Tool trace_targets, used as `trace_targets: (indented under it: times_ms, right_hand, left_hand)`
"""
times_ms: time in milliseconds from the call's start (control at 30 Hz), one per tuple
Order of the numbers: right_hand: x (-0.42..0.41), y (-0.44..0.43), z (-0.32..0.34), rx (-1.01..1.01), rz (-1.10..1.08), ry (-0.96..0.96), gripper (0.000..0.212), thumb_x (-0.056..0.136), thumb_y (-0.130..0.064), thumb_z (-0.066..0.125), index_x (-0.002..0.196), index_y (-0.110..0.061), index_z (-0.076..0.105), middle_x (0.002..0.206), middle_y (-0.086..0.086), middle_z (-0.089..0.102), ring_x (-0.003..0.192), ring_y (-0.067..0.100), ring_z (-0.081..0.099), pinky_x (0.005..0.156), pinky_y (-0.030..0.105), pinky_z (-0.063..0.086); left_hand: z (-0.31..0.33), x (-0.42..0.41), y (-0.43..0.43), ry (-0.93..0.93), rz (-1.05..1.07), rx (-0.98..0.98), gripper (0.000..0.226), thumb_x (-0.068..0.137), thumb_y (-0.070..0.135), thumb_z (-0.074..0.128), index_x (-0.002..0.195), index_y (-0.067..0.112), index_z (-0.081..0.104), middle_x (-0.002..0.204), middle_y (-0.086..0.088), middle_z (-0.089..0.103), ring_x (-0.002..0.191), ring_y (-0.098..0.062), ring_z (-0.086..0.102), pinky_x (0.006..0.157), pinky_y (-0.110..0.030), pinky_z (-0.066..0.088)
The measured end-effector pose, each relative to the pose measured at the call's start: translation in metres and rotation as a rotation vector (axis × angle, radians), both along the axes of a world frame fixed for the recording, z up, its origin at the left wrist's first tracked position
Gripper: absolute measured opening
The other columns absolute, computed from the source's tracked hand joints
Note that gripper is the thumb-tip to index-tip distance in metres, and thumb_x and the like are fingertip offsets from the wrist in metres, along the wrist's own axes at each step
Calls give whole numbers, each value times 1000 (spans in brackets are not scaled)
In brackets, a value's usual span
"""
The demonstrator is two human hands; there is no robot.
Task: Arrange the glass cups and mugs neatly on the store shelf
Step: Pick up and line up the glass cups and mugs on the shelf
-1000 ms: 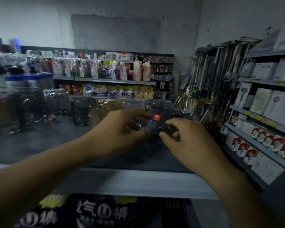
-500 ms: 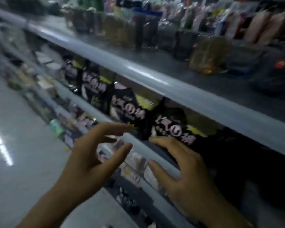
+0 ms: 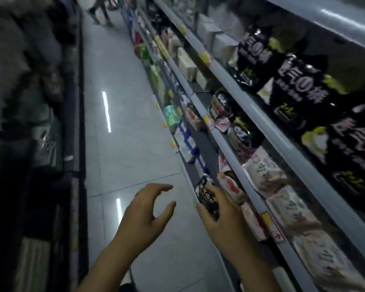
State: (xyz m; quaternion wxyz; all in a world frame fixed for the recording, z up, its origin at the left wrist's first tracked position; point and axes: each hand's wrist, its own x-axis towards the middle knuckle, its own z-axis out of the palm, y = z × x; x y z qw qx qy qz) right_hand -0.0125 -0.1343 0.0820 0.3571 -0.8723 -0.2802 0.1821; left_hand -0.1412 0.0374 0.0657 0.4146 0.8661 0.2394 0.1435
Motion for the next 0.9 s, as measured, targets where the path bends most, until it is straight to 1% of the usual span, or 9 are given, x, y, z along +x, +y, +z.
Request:
trace_targets:
  times_ms: [67, 167, 233, 300, 467, 600, 667, 800, 900]
  right_hand:
    - [1, 52, -1, 1, 25, -20, 42, 96, -45, 62, 135, -43, 48, 135, -17, 53, 122, 8, 54, 102, 35, 50]
    - [-1, 133, 3, -11, 49, -35, 41, 97, -39, 64, 135, -37, 50, 131, -17, 53, 119, 5, 52, 99, 22, 45]
    - [-3, 185, 4, 10, 54, -55, 41, 97, -37, 64, 135, -36, 50, 131, -19, 52, 118, -2, 48, 95, 7, 37]
    - [-3, 233, 4, 22, 91, -48, 42, 97, -35, 64, 137, -36, 50, 131, -23, 50, 120, -8, 45, 94, 0, 32]
    - [21, 343, 6, 39, 186, -30, 43, 96, -36, 65, 135, -40, 48, 126, -32, 47, 118, -17, 41, 93, -2, 32]
    - [73, 440, -16, 33, 232, -25, 43, 96, -38, 64, 136, -39, 48, 127, -26, 49, 110, -13, 45, 90, -4, 31]
    - [109, 491, -31, 52, 262, -19, 43, 97, -38, 63, 137, -37, 49, 129, -24, 50, 114, -12, 45, 94, 0, 32]
    - [185, 590, -49, -16, 324, 23, 44, 98, -38, 61, 140, -30, 48, 138, -14, 51, 118, -3, 45, 102, 18, 41]
    - [234, 664, -52, -50, 406, 28, 47, 99, -40, 58, 142, -29, 46, 142, -12, 49, 118, 0, 45, 96, 16, 37]
  left_hand:
    - [1, -1, 48, 29, 26, 16, 36, 92, 45, 65, 127, 39, 57, 123, 26, 58, 114, 5, 55, 94, -9, 42]
    - [8, 1, 123, 40, 39, 44, 37, 93, 44, 65, 128, 38, 57, 123, 27, 57, 114, 7, 53, 91, -1, 36]
    - [9, 3, 173, 38, 40, 44, 37, 94, 44, 64, 129, 39, 56, 124, 29, 56, 115, 7, 53, 92, -5, 39]
    - [4, 2, 218, 41, 66, 21, 36, 94, 44, 64, 129, 39, 56, 124, 29, 55, 116, 6, 53, 93, -9, 42]
    - [-20, 6, 310, 66, 186, -67, 33, 94, 44, 64, 126, 44, 55, 122, 32, 55, 116, 4, 54, 94, -19, 49]
    - [-40, 51, 393, 90, 221, -58, 34, 96, 46, 62, 128, 45, 53, 124, 33, 52, 119, 4, 52, 96, -19, 47]
    - [-39, 82, 440, 84, 253, -60, 33, 95, 45, 62, 128, 44, 54, 123, 32, 53, 117, 5, 53, 95, -19, 48]
    - [-11, 142, 534, 101, 345, -20, 33, 94, 43, 65, 126, 42, 57, 120, 32, 53, 112, 7, 53, 91, -17, 47]
    - [9, 177, 600, 76, 423, -15, 32, 93, 42, 66, 124, 45, 57, 118, 34, 54, 112, 10, 54, 88, -12, 45]
